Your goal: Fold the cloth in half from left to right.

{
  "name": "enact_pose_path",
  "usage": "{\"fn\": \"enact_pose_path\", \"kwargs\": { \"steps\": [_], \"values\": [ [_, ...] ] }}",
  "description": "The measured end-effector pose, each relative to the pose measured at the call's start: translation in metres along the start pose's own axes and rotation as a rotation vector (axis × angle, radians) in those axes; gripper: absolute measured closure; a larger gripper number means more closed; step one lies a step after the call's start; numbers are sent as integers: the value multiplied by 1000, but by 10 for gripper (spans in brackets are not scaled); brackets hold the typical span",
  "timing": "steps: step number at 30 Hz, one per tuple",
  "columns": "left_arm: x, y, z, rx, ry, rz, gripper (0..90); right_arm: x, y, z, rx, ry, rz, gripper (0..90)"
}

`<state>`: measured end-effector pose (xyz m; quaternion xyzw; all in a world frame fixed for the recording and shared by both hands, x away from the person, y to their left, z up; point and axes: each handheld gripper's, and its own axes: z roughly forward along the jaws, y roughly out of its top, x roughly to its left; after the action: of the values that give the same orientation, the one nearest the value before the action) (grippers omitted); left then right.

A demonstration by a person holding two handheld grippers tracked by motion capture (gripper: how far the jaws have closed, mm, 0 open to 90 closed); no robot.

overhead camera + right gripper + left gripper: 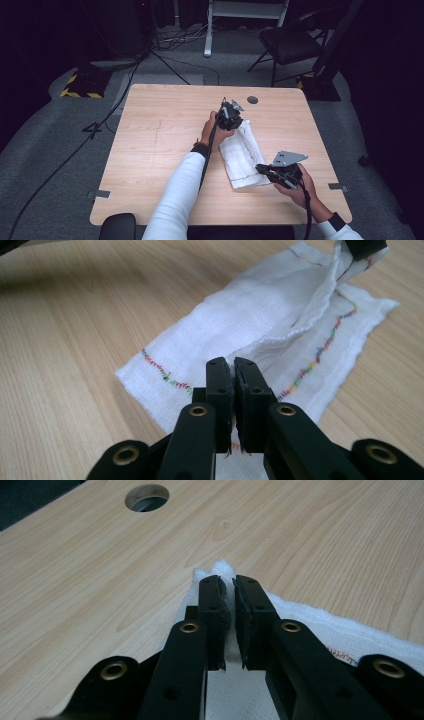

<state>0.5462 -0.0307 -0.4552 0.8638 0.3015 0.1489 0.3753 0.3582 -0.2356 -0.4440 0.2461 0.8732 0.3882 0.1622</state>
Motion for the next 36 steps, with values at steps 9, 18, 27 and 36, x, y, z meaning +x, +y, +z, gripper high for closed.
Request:
{"fn": "enact_pose_path", "kwargs": {
  "steps": [9, 18, 27, 36],
  "values": [
    [-16, 7, 24, 15, 61, 14, 773, -12, -22, 3, 80, -31, 49, 822],
    [-21, -10, 3, 6, -41, -14, 341, -28, -47, 1, 145, -85, 152, 536],
    [-42, -38, -45, 28, -138, 99, 231, -31, -50, -16, 74, -114, 182, 420],
    [-80, -72, -69, 62, -203, 202, 275, -39, -40, -5, 68, -179, 157, 417]
  ]
}}
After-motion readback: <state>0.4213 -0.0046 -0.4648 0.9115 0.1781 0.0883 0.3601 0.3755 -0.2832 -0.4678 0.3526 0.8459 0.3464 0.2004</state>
